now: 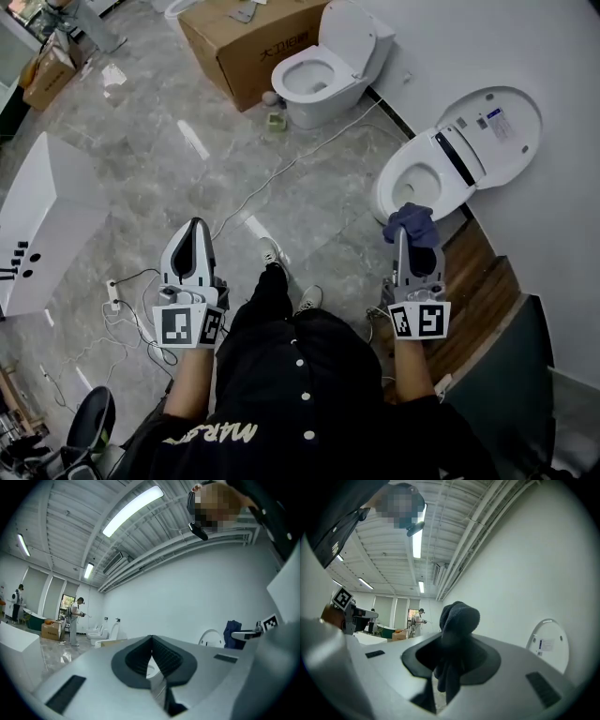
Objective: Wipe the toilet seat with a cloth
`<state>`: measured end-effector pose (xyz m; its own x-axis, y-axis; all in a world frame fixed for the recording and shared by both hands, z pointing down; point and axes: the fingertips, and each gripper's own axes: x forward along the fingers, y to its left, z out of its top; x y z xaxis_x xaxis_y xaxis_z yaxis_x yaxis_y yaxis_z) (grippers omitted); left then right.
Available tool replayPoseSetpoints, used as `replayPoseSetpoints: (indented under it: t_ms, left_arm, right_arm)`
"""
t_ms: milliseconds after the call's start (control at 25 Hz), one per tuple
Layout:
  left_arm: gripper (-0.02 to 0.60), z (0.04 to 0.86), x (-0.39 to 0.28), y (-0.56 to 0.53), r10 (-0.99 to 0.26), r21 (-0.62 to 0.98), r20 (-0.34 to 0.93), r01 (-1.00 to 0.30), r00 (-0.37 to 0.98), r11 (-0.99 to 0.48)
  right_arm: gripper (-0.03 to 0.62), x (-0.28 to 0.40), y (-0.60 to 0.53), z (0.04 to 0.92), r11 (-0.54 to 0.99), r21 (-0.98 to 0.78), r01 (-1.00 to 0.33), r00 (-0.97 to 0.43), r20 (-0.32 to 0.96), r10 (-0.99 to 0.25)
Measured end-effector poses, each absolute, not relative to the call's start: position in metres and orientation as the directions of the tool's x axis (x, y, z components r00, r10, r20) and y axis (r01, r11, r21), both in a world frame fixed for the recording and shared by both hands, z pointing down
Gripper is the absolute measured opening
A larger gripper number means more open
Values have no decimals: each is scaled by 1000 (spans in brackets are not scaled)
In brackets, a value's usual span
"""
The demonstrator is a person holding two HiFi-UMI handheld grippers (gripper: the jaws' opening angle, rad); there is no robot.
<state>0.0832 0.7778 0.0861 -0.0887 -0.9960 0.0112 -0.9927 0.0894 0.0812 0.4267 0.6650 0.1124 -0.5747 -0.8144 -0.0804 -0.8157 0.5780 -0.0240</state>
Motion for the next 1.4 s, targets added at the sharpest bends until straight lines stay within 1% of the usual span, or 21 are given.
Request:
replayPoseSetpoints:
  t_ms: [200, 680, 1040, 1200, 1400]
  left_arm:
    - [9, 90, 58, 734, -998, 87, -6, -995, -55, 54]
    - [9, 85, -18, 634, -1000, 94, -24, -995, -15, 13]
    - [9, 76, -75, 590, -999, 79, -41, -996, 34, -37]
    - [9, 82, -95, 577, -999, 89, -32, -995, 37, -40]
    - [9, 88, -103, 552, -999, 99, -20, -994, 48, -50]
  right_arm:
    - [101, 401, 627, 108, 561, 6, -828, -560, -81, -825]
    - [101, 327, 534, 99, 532, 8, -847, -531, -93, -842]
    - [101, 277, 490, 85, 484, 5, -875, -481, -123, -868]
    - [101, 263, 481, 91, 471, -6, -882, -468, -110, -877]
    - [101, 256, 460, 95, 458, -6, -889, -455, -96, -885]
